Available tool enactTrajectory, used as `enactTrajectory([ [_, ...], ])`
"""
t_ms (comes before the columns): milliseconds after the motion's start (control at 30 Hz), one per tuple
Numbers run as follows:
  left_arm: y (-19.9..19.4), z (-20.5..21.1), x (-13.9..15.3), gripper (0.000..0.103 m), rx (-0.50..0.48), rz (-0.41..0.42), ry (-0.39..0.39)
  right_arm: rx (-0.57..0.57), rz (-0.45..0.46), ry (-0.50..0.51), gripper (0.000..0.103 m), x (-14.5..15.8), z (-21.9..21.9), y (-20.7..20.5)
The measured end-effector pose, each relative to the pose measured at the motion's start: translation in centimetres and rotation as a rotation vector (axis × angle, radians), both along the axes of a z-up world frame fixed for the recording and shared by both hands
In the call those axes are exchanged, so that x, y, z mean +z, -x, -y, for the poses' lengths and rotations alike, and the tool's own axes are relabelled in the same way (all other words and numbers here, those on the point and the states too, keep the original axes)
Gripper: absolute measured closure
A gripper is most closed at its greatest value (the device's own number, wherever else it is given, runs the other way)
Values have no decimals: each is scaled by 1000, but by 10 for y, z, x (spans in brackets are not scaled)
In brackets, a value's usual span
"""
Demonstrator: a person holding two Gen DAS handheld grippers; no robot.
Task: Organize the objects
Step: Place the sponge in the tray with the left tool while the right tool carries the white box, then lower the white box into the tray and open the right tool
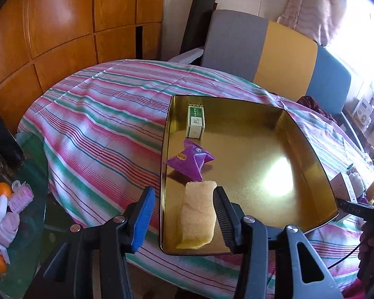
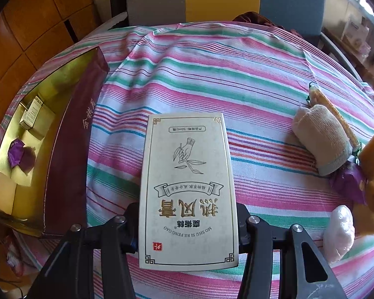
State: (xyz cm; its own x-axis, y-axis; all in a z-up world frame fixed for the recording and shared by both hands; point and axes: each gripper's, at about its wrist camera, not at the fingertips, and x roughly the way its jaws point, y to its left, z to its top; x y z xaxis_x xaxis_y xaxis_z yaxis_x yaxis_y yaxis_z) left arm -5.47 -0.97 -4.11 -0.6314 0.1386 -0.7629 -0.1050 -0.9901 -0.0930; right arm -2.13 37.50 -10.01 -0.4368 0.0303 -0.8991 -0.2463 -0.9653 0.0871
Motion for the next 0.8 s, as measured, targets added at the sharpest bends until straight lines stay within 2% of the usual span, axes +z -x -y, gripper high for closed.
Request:
enactTrajectory([
  [133, -1, 4, 2, 54, 7, -7, -5, -23, -12, 25, 51, 10, -5, 3],
  [267, 0, 6, 2, 54, 10, -4, -10, -4, -64, 36, 51, 37, 3, 7],
  [533, 3, 17, -3, 54, 31, 8, -26, 129, -124, 114, 51, 84, 62, 33],
  [667, 6, 24, -6, 54, 48, 13, -42, 199, -96, 183, 51, 89, 100, 61],
  [800, 10, 35, -9, 54, 72, 20, -65, 232, -40, 206, 51, 75, 137, 100],
])
